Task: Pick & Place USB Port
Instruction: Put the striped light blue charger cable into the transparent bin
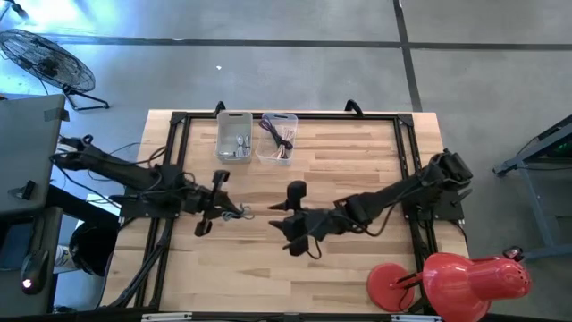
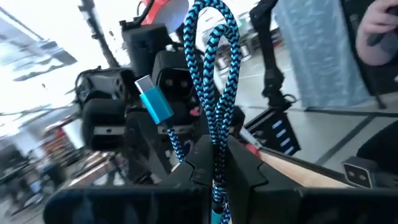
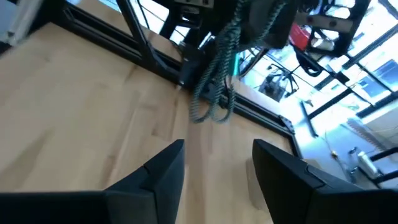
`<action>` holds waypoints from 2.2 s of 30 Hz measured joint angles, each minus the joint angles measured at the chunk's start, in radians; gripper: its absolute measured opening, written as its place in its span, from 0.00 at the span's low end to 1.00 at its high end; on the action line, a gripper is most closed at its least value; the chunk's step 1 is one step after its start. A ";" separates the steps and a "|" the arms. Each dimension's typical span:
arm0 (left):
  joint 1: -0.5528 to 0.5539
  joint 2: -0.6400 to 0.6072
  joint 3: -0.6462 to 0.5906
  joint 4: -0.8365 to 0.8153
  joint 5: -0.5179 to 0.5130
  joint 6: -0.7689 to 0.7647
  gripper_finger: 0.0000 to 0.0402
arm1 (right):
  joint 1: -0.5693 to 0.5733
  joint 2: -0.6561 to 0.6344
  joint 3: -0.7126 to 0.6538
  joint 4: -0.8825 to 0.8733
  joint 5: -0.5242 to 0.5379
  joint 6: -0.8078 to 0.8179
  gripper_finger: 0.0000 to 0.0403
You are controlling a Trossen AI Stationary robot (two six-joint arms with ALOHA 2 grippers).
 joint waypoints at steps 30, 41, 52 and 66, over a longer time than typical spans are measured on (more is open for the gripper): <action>0.232 0.377 0.036 0.382 0.357 -0.059 0.03 | -0.152 0.045 0.000 0.094 -0.322 -0.040 0.45; 0.239 0.426 0.076 0.356 0.347 -0.060 0.05 | -0.166 0.045 0.000 0.038 -0.275 -0.037 0.07; 0.239 0.336 0.079 0.218 0.330 -0.134 0.21 | -0.166 0.045 0.000 0.036 -0.149 -0.040 0.07; 0.383 -0.109 0.078 -0.357 0.308 0.020 0.23 | -0.205 0.043 0.005 0.016 0.026 -0.108 0.07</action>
